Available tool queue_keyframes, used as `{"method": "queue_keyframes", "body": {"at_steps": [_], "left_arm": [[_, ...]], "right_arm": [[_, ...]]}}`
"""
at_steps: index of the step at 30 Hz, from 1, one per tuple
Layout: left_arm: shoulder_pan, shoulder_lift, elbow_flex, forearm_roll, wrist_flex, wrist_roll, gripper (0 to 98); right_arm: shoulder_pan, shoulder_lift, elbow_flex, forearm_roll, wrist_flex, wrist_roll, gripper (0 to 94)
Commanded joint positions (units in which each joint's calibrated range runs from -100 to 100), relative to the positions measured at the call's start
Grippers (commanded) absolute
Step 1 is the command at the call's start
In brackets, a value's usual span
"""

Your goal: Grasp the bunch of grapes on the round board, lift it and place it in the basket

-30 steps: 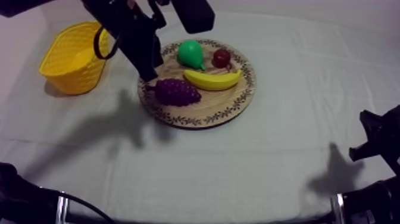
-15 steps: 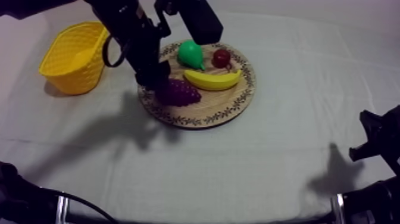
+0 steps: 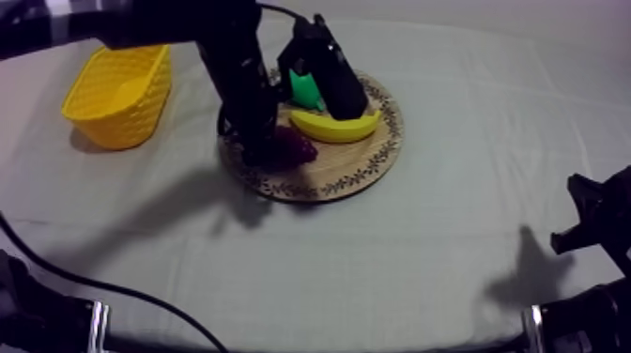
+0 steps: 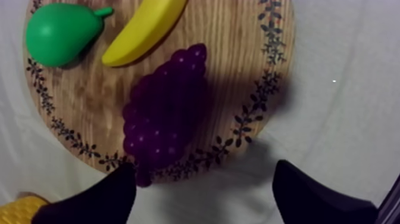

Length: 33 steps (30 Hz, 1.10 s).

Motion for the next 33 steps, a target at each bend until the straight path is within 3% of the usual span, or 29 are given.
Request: {"method": "queue_keyframes", "body": {"at_steps": [1, 26, 33], "left_arm": [[-0.3, 3.0, -0.9, 0.00, -0.4, -0.1, 87.4], [-3.4, 18.8, -13.4, 0.18, 0.7, -2.1, 88.3], [-3.4, 20.7, -14.8, 0.26, 1.6, -1.1, 76.9]], "right_arm": [[0.0, 0.0, 0.0, 0.0, 0.0, 0.0, 0.3], [0.0, 0.0, 0.0, 0.0, 0.0, 0.0, 0.3], [0.0, 0.0, 0.0, 0.0, 0.0, 0.0, 0.3]]}}
